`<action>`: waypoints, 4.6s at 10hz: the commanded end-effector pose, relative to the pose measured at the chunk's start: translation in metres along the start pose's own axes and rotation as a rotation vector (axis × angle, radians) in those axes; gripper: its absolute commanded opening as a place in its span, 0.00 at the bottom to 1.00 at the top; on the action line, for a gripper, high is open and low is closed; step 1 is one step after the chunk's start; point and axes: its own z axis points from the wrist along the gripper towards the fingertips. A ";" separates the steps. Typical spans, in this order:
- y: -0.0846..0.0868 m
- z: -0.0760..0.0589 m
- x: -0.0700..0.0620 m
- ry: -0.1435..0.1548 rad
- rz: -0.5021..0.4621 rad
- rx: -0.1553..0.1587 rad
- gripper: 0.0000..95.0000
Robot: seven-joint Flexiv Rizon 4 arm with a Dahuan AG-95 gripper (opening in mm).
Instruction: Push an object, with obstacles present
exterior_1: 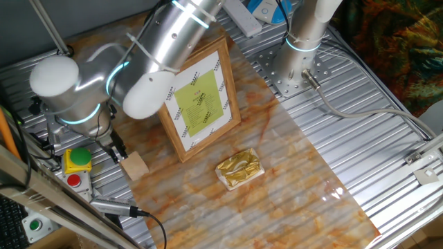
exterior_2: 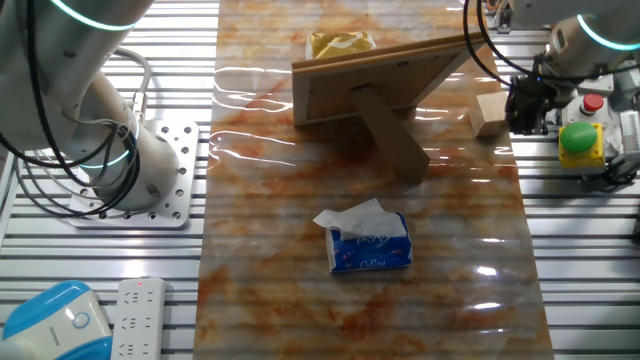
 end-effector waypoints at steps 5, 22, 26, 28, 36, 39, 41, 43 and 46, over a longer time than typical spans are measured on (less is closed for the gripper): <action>0.027 0.005 0.003 -0.005 0.022 0.014 0.00; 0.081 0.015 0.013 0.006 0.110 -0.027 0.00; 0.094 0.017 0.022 0.004 0.117 -0.022 0.00; 0.100 0.018 0.028 0.005 0.118 -0.013 0.00; 0.100 0.018 0.035 0.006 0.093 0.000 0.00; 0.084 0.013 0.032 0.004 0.067 -0.003 0.00; 0.080 0.009 0.026 0.007 0.063 0.002 0.00; 0.078 0.006 0.021 0.012 0.049 0.009 0.00; 0.072 0.001 0.018 0.020 0.022 0.013 0.00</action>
